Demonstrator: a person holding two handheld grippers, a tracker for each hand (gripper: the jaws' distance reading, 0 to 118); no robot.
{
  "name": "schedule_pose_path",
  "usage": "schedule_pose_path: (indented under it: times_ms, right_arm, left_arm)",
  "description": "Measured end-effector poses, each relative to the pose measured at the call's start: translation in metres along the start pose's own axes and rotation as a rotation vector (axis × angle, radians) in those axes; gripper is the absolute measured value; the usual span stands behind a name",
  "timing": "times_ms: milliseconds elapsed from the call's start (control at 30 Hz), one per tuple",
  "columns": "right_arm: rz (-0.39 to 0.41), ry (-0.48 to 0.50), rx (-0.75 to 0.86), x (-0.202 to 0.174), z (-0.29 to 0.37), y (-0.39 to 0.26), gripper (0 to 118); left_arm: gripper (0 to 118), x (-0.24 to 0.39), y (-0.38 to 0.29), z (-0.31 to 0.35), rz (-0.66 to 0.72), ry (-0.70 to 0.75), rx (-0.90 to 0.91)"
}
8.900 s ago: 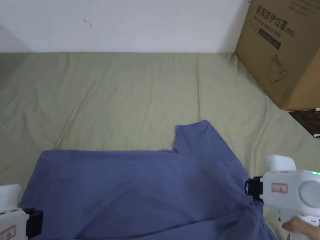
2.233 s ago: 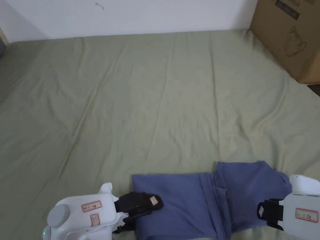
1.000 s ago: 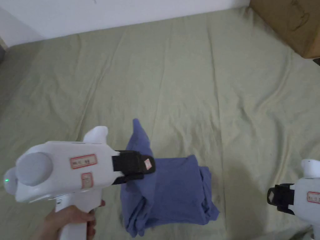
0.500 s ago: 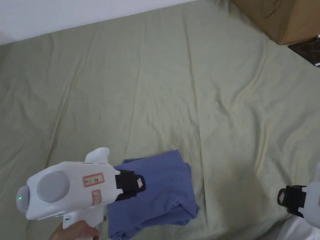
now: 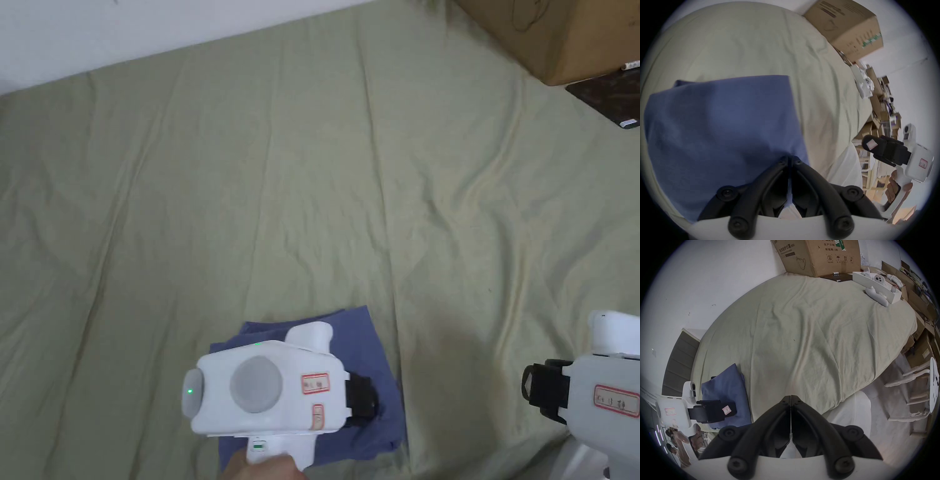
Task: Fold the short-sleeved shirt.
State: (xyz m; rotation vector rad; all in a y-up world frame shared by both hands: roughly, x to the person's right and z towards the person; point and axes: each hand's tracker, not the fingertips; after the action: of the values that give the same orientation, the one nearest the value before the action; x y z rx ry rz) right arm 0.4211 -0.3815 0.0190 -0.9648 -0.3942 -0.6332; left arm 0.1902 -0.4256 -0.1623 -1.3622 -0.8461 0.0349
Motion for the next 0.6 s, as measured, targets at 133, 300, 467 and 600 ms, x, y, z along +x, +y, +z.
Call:
schedule_pose_path:
  times_ms: [133,300,467,600]
  right_arm:
    - [-0.008,0.002,-0.015,0.000,-0.001,-0.001,0]
    - [0.012,0.006,-0.014,-0.009,0.004,0.001,0]
    - [0.059,0.050,-0.008,-0.032,0.008,0.010,0]
    - [0.172,0.130,-0.012,-0.072,0.005,0.019,0]
  left_arm:
    - [4,0.018,-0.001,-0.005,-0.017,-0.021,-0.025]
    - [4,0.021,-0.009,0.000,-0.035,-0.179,-0.035]
    - [4,-0.033,-0.021,0.062,0.100,-0.284,0.118]
    - [4,-0.102,-0.044,0.120,0.207,-0.224,0.284]
